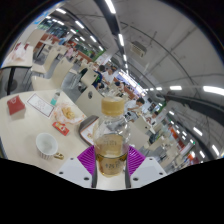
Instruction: Pour water
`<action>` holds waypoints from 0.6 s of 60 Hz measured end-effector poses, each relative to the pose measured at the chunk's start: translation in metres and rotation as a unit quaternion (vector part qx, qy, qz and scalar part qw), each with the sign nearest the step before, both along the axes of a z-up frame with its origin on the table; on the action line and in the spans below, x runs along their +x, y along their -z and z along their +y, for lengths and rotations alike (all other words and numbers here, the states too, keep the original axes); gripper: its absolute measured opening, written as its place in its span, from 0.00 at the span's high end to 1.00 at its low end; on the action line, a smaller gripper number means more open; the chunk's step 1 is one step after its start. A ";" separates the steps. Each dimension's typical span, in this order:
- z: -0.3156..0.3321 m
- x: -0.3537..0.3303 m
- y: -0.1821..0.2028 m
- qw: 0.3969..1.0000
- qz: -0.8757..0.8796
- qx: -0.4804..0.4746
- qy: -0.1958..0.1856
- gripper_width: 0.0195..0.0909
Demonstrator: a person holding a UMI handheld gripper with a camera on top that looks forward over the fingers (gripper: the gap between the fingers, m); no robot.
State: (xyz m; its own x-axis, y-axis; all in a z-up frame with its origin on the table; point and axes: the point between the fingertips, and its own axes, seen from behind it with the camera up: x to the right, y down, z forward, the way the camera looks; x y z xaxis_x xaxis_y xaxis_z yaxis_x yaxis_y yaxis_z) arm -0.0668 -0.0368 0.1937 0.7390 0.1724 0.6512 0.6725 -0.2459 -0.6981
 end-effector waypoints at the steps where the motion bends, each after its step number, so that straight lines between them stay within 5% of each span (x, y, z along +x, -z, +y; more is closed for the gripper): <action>1: -0.001 0.003 0.003 1.000 0.024 -0.005 0.006 0.76; 13: -0.006 0.024 0.065 0.965 0.247 -0.056 0.063 0.75; 29: -0.018 0.036 0.154 0.933 0.327 -0.102 0.110 0.75; 36: -0.022 0.036 0.152 0.934 0.334 -0.082 0.102 0.73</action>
